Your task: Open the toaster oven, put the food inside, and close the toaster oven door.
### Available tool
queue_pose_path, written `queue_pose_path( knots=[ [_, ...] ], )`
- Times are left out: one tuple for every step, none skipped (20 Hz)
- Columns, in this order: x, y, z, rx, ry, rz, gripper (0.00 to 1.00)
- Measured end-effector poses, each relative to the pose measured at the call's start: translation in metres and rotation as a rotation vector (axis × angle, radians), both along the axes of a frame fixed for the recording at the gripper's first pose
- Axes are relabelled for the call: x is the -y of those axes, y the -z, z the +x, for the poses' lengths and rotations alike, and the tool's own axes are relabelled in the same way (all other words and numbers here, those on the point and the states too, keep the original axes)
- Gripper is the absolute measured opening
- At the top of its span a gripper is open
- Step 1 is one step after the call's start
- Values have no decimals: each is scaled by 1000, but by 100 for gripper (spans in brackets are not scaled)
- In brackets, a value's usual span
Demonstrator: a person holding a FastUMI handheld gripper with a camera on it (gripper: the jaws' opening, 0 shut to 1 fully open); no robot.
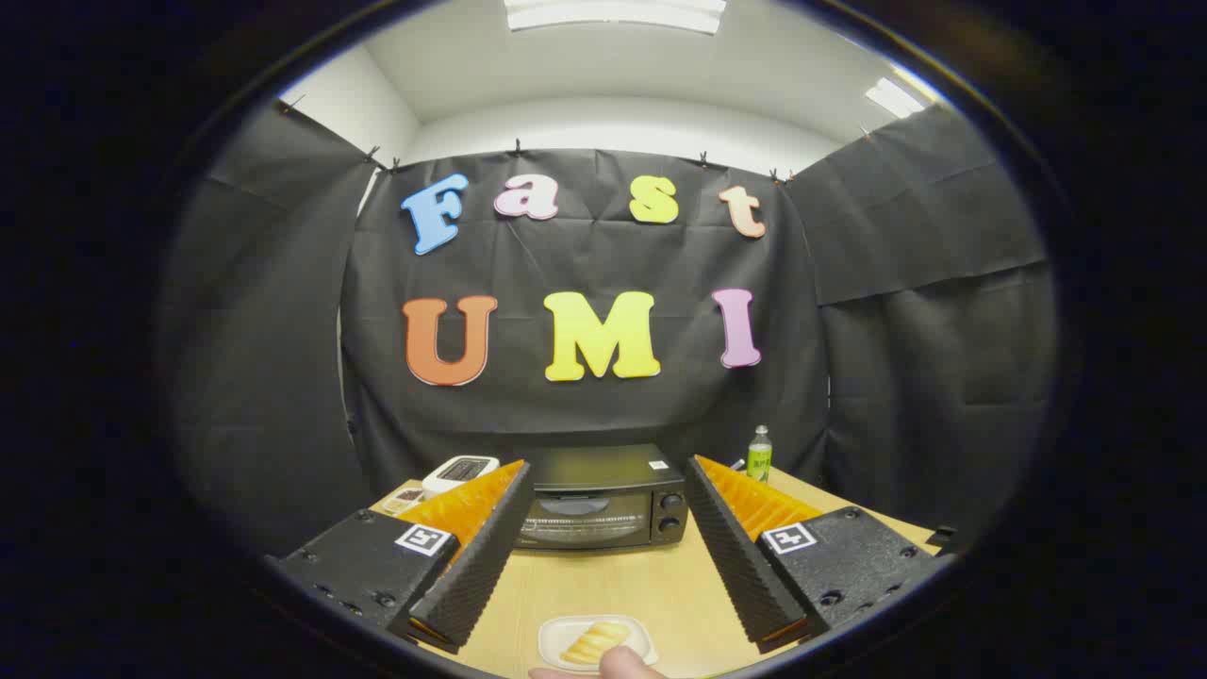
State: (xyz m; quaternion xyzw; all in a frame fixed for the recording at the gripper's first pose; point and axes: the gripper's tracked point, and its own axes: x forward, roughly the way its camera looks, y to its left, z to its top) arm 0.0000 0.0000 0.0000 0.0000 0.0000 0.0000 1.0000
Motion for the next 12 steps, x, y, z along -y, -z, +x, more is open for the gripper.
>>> queue_pose_path(
  knots=[
    [0,0,0,8,4,-8,100],
    [0,-2,0,17,9,-14,100],
    [0,-2,-1,24,11,-18,100],
    [-1,-3,-1,25,7,-19,100],
    [-3,-2,-1,26,0,-14,100],
    [-4,-3,-3,26,-10,-6,100],
    [-5,-3,-2,27,-20,6,100],
    [-4,-4,-2,28,-27,18,100],
    [-3,-4,-2,27,-29,28,100],
    [-1,-2,0,21,-27,34,100],
    [0,2,1,13,-25,35,100],
    [0,4,2,2,-25,35,100]
  ],
)
